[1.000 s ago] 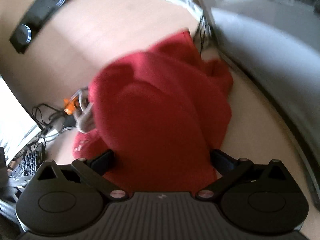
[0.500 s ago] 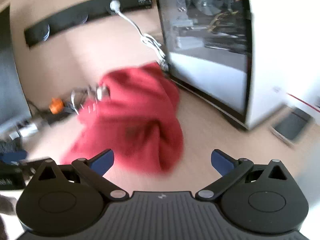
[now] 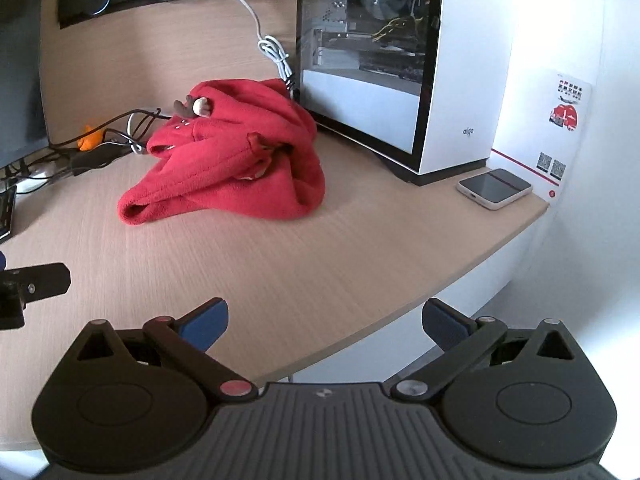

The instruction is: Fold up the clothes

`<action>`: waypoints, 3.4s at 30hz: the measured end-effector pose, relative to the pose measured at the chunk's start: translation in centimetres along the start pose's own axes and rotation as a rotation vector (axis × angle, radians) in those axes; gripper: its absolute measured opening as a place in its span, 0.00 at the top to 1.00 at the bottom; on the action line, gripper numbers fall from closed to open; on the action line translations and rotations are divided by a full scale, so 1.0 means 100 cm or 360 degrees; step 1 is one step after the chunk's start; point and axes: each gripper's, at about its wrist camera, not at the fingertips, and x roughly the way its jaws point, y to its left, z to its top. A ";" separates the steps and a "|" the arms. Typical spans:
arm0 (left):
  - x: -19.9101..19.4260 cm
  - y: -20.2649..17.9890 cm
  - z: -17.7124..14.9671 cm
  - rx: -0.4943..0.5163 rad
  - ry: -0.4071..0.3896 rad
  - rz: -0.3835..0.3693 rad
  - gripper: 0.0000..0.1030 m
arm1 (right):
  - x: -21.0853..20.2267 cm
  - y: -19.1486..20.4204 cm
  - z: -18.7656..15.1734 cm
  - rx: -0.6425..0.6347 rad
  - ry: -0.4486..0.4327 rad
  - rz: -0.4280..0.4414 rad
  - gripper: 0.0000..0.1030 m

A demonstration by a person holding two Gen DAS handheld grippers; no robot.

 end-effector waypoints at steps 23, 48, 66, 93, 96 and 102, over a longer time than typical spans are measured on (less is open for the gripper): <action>-0.001 0.002 -0.001 -0.0020 0.0038 -0.0038 0.00 | -0.003 0.012 0.002 -0.0056 0.0003 0.0049 0.00; 0.000 -0.001 -0.002 -0.0019 0.0072 -0.0033 0.00 | -0.001 0.008 0.001 -0.0042 0.0013 0.0079 0.00; -0.006 -0.008 -0.004 0.0027 0.0056 -0.0050 0.00 | -0.007 -0.001 -0.004 0.0010 0.0009 0.0069 0.00; -0.006 -0.007 -0.004 0.0011 0.0058 -0.0063 0.00 | -0.004 0.001 -0.003 -0.0012 0.0033 0.0082 0.00; -0.005 -0.008 -0.003 0.0008 0.0063 -0.0062 0.00 | -0.003 0.000 -0.003 -0.0013 0.0040 0.0082 0.00; -0.002 -0.010 -0.003 0.0018 0.0075 -0.0064 0.00 | -0.001 -0.003 -0.004 -0.0004 0.0051 0.0081 0.00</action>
